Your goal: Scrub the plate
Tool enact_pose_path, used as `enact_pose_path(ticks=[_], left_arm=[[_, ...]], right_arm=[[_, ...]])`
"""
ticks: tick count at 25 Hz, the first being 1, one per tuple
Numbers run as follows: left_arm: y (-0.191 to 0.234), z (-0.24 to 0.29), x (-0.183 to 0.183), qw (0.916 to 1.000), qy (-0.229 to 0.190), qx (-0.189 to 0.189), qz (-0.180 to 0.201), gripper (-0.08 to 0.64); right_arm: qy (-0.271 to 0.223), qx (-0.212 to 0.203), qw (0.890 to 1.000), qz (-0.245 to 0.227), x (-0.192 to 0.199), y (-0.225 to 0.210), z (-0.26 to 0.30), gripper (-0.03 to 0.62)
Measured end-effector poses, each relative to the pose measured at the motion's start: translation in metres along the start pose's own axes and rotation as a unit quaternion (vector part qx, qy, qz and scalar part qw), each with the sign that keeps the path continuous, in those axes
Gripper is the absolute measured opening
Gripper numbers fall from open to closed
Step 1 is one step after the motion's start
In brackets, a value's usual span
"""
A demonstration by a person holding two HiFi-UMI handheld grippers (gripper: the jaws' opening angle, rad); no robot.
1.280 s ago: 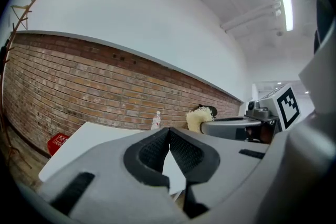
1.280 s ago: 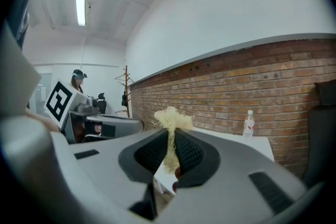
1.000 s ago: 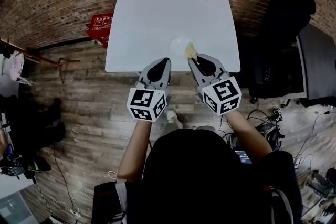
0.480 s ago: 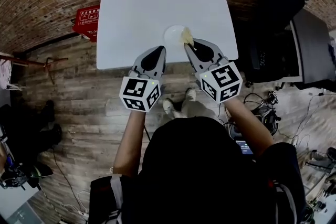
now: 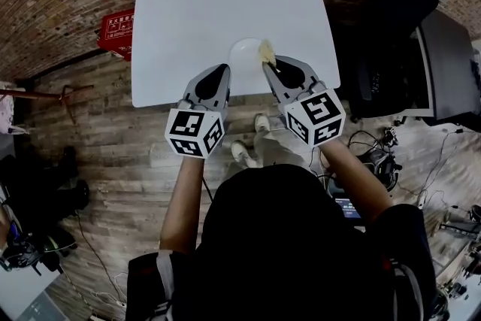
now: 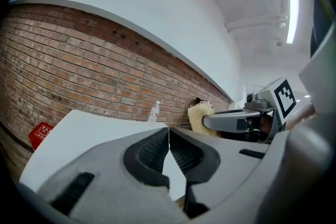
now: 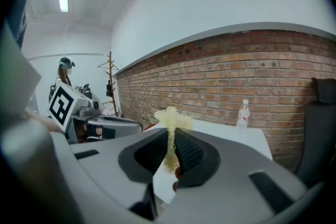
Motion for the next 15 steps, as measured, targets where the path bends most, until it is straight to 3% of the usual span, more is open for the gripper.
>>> enact_pose_path(ticks=[15], left_arm=[[0.013, 0.060, 0.017, 0.9992, 0.038, -0.011, 0.004, 0.020]], right_arm=[[0.030, -0.014, 0.999, 0.025, 0.018, -0.053, 0.039, 0.043]])
Point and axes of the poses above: the fingertips, and each gripper's own axes: z forward along the fingers, y to its left, x out of its underside, the point moved 2 cm from there along -z, backward along the fingers, and after that the axes turned 13 degrees about z, right-handed, at the moved point
